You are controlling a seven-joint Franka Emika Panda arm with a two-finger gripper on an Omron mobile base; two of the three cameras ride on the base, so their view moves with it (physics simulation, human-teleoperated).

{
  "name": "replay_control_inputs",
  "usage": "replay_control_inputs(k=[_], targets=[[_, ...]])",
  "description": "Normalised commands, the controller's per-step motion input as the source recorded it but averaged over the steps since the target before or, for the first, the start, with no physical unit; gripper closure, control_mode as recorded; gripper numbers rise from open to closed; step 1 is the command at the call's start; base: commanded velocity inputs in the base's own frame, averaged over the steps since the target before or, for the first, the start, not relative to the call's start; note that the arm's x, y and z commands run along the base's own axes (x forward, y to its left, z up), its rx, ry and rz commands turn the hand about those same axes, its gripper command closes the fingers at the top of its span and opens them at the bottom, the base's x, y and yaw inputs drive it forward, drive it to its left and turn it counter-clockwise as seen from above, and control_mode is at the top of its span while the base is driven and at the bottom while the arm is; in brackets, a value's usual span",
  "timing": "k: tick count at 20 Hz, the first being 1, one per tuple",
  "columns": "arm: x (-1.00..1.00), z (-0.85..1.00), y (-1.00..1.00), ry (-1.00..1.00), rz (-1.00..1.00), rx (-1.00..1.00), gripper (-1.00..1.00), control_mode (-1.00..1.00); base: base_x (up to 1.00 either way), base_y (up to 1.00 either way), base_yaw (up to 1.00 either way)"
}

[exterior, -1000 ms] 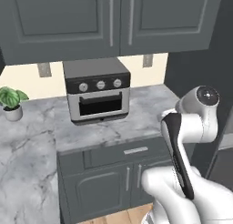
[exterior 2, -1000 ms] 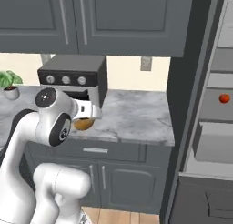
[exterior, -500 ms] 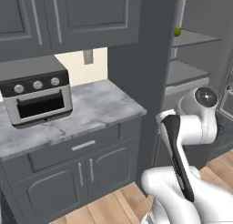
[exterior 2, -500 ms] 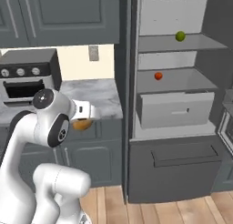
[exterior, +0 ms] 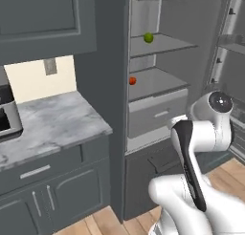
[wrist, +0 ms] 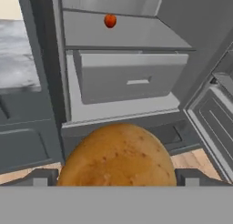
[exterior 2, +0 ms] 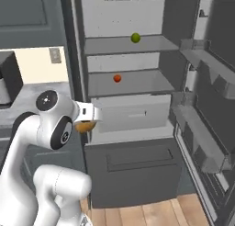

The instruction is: Place the potato in the correct fridge rack based on whether it is a fruit or vegetable. Finally, close the fridge door.

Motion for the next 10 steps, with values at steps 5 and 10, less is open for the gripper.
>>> replay_control_inputs(k=[5, 10], targets=[[0.0, 0.0, 0.0, 0.0, 0.0, 0.0, 1.0, 1.0, 0.31, -0.96, 0.15], [0.0, 0.0, 0.0, 0.0, 0.0, 0.0, 1.0, 1.0, 0.43, -0.55, 0.21]])
